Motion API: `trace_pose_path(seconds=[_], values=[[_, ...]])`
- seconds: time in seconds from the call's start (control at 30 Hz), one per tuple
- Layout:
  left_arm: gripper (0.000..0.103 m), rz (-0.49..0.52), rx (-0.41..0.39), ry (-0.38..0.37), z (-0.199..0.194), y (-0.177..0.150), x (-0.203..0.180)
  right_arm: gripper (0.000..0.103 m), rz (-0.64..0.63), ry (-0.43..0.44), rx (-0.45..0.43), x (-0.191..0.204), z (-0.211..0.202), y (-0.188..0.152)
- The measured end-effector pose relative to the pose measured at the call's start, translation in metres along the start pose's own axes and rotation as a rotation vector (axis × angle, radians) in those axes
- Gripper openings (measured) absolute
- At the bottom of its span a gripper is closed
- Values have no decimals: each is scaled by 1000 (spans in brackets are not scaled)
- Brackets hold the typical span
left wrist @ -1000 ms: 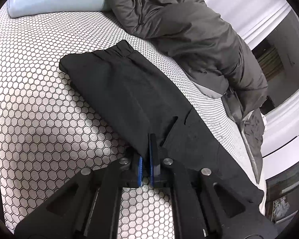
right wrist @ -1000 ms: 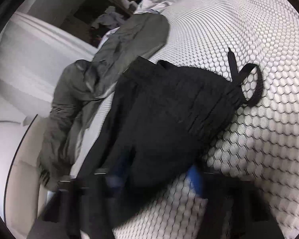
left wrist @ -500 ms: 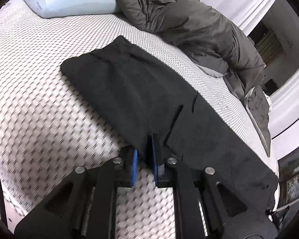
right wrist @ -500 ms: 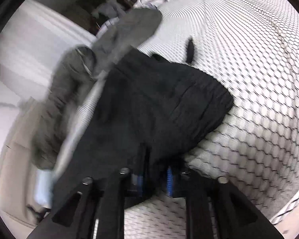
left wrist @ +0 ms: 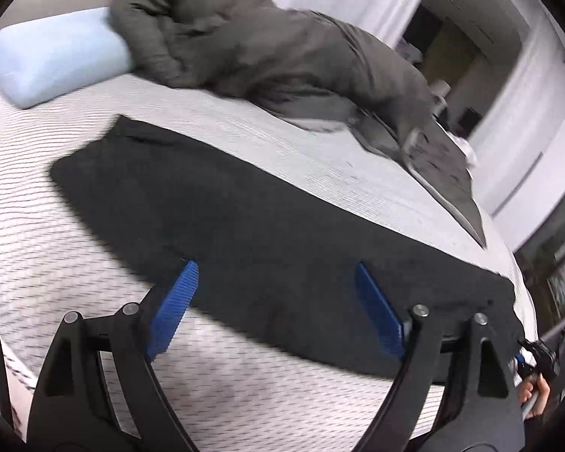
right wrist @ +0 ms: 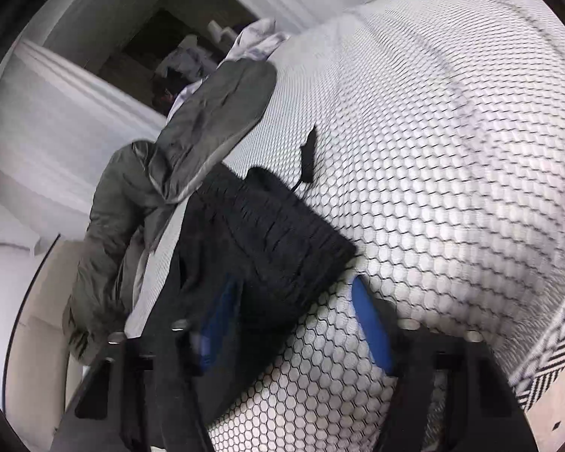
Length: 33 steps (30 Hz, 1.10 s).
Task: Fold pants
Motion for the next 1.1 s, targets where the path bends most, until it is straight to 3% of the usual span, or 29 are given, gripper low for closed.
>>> trace_pose_path(seconds=[0.1,0.2,0.27,0.3,0.37,0.4,0.43,0.5,0.57,0.7,0.8,0.97,1.1], values=[[83,33,32,-48,20,-7,-34,15,-1,19,8,-1,1,0],[83,81,83,-86,43,-19,-65,15,-21,-21,4,-6,-7,-5],[83,95,114,-92,55,-30,-80,16,-50,-98,60,-11,6,-8],[83,100,129,-97,59,-34,-87,18,-64,-119,78,-11,8,-9],[83,129,137,-120,64,-38,-105,36,-92,-130,38,-3,-3,-4],[83,148,136,-132,67,-39,-117,54,-116,-154,-11,2,-15,0],[83,169,139,-152,69,-41,-130,63,-136,-180,-67,5,-26,3],[83,217,168,-222,70,-51,-160,64,-184,-200,-138,14,-41,8],[83,266,206,-273,76,-66,-185,64,-193,-181,-156,19,-48,9],[83,366,311,-352,75,-111,-215,64,-242,-147,-110,30,-35,16],[83,467,320,-444,60,-143,-236,64,-284,-123,-78,42,-17,31],[84,687,328,-410,60,-175,-257,65,-312,-67,29,62,28,64],[86,670,342,-421,60,-179,-259,65,-370,-47,91,86,76,90]])
Point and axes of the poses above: each gripper's, at about its wrist camera, not at the fingertips, and z roughly the way its jaws point, x to its left, y to its top, the point moved 2 cm from there along z, roughly the way its jaws point, and after that the axes turned 4 degrees about -x, right-handed, at the moved point
